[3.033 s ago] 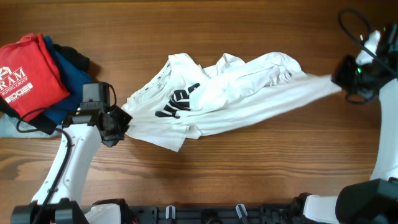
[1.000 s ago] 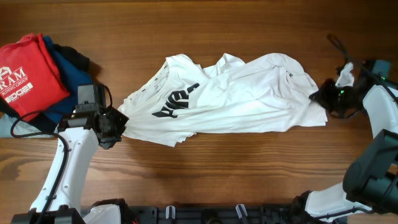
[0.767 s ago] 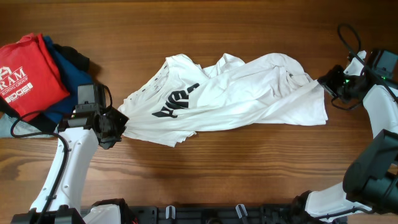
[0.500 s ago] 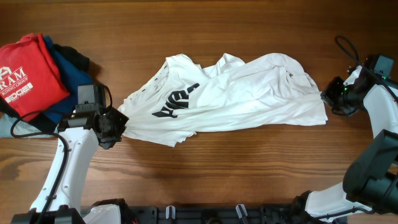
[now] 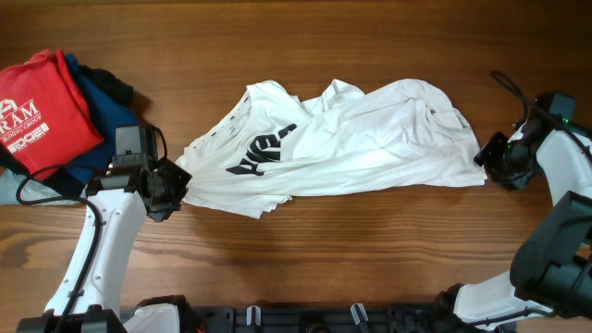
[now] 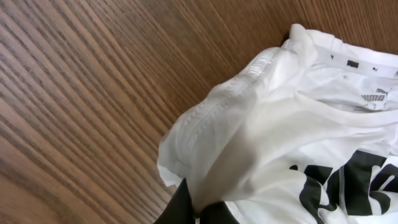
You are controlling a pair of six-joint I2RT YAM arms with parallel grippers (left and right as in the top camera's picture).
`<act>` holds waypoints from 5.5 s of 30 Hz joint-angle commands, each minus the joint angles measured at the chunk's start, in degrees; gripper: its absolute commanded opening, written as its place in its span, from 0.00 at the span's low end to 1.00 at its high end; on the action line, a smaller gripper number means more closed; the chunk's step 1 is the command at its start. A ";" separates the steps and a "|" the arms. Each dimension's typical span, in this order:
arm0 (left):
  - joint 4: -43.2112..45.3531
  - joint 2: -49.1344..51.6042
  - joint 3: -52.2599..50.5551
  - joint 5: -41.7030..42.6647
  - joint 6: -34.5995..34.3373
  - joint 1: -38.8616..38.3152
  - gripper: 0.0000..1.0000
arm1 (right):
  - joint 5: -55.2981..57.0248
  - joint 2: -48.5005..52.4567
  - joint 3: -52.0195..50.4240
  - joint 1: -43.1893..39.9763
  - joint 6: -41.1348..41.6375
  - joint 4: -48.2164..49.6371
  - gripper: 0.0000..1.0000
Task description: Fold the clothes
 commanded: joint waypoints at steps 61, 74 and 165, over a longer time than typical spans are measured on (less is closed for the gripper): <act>-0.50 -0.74 0.07 0.28 0.90 0.33 0.04 | -2.69 -0.48 -8.63 2.10 0.04 13.81 0.25; -0.52 -0.74 0.07 0.28 0.90 0.33 0.04 | -10.80 -3.98 -2.29 2.08 -3.06 4.76 0.04; -0.26 -2.67 34.95 43.69 20.46 12.57 0.04 | -13.09 -12.96 48.96 -7.04 -11.63 -40.09 0.04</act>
